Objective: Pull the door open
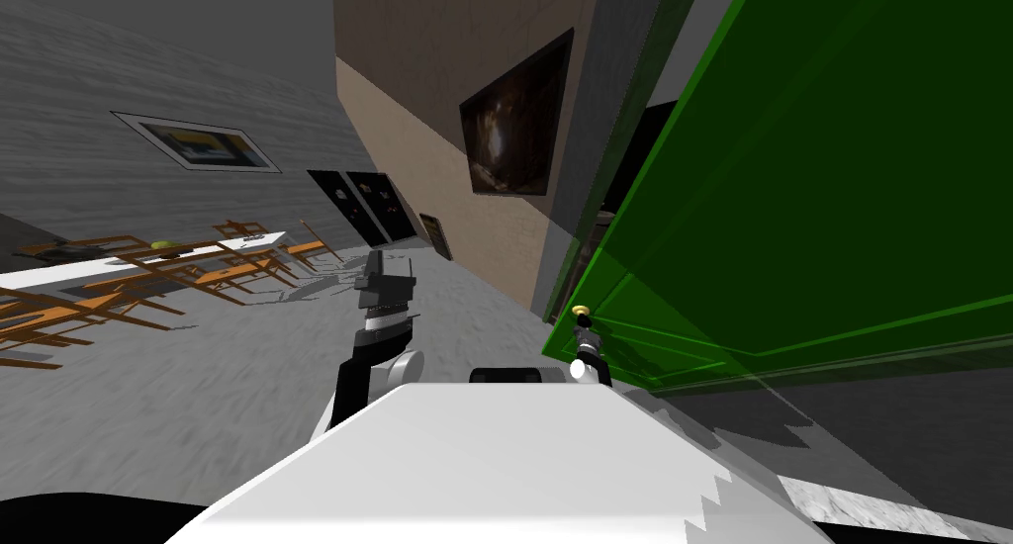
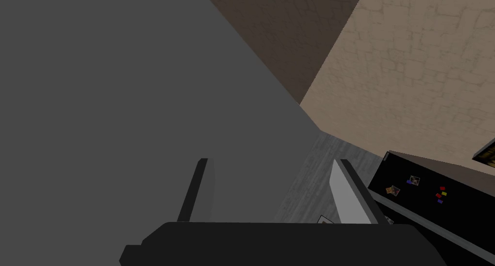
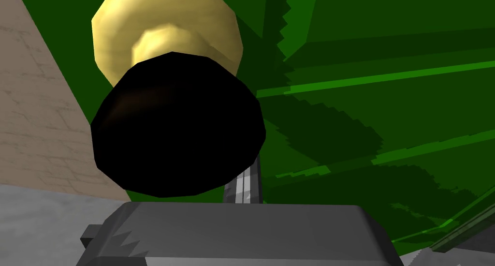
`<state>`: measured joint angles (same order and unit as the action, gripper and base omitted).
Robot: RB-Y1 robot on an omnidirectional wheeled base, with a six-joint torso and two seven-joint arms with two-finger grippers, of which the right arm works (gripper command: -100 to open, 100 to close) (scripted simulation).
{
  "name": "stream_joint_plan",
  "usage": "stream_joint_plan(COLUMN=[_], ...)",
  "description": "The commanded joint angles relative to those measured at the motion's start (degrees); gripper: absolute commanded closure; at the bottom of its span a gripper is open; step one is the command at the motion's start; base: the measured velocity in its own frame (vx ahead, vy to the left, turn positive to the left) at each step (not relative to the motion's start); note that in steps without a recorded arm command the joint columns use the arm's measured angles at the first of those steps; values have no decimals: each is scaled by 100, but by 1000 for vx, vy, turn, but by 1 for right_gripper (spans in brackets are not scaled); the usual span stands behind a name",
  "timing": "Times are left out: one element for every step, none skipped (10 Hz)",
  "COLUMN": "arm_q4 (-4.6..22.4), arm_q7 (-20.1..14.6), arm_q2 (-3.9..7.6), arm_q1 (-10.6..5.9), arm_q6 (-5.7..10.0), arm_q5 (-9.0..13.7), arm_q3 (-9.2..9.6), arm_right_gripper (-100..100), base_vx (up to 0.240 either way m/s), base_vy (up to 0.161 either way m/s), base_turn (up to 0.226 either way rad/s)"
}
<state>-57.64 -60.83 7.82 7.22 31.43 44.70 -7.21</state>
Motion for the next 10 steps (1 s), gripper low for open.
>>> stream_joint_plan(arm_q4=[48,64,81,120,140,162,207,229,273,294], arm_q7=[-91,-122,-155,-229,-269,-311,-396,-438,-523,-563], arm_q2=[31,41,52,77,90,104,133,147,175,189], arm_q1=[-4,-5,-6,-9,-11,-13,-16,-18,-21,-23], arm_q6=[184,245,312,461,541,624,795,882,1051,1132], arm_q5=[-15,-21,-26,-39,-45,-52,-67,-74,-88,-95], arm_q3=[158,211,269,397,466,538,685,759,905,975], arm_right_gripper=[-100,-100,-100,-100,-100,-100,-100,-100,-100,-100], base_vx=[-100,-178,-151,-148,-152,-130,-149,-137,-140,-131], base_vy=[-38,-51,-30,-2,-2,-9,-17,-31,-46,-49], base_turn=[108,112,83,151,94,95,145,125,124,121])
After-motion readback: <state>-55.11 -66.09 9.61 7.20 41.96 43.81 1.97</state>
